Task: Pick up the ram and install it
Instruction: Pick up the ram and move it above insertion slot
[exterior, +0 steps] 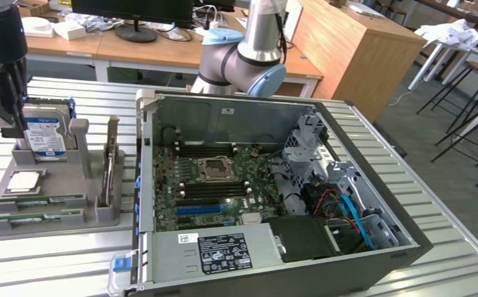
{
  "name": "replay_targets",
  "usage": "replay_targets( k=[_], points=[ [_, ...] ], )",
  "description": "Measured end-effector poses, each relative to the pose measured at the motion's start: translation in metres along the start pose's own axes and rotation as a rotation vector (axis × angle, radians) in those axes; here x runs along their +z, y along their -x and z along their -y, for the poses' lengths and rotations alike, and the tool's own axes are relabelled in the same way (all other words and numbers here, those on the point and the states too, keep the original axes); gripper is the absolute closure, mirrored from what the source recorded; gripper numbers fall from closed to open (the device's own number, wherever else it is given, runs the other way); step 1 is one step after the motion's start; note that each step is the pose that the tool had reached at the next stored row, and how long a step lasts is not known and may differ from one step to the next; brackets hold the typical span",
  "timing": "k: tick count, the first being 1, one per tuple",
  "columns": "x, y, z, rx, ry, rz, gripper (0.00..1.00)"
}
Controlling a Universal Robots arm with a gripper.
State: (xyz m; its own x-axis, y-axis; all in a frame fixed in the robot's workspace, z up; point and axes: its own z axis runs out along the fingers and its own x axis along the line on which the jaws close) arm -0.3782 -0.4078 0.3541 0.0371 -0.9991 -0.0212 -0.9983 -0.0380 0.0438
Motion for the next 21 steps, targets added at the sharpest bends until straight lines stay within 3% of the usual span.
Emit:
replay_targets(
  k=[21],
  points=[
    [0.0294,-0.001,0.0012,-0.001,-0.0005,0.0033,0.76]
  ],
)
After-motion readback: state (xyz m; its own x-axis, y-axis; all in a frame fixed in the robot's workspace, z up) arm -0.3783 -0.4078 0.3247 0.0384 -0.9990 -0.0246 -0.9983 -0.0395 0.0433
